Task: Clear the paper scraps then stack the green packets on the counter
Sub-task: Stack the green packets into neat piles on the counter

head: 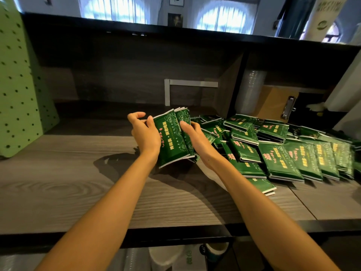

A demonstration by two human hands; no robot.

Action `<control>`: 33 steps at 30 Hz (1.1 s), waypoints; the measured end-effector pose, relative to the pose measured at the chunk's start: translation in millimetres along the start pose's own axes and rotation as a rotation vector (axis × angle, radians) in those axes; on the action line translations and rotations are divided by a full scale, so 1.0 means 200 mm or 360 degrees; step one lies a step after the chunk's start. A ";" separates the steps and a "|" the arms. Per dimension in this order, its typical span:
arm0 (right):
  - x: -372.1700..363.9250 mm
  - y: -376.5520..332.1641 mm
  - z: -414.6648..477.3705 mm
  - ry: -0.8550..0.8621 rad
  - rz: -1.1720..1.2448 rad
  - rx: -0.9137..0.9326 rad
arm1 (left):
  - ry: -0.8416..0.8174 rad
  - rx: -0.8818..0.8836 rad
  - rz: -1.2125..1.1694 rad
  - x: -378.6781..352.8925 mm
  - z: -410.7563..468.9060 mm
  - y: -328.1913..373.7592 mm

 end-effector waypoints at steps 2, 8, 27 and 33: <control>-0.01 0.00 0.00 -0.0021 -0.0010 0.0021 | -0.0002 -0.0073 0.0043 -0.01 -0.02 0.02; 0.05 0.02 0.03 0.0031 0.0159 -0.0119 | -0.0175 0.0076 -0.0244 -0.06 -0.02 0.03; 0.36 0.09 0.10 0.0683 0.0568 -0.0279 | -0.1175 -0.0131 0.1094 -0.30 -0.17 -0.20; 0.36 0.08 0.11 0.0695 0.0569 -0.0230 | -0.0773 0.0176 0.0659 -0.20 -0.06 -0.15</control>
Point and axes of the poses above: each hand's wrist, its own z-axis towards the middle knuckle, its own x-axis out of the back of the hand, y = z × x, the point moved 7 cm from there along z, towards the middle knuckle, and after that the axes turned 8 degrees about y, right-handed, at the moved point
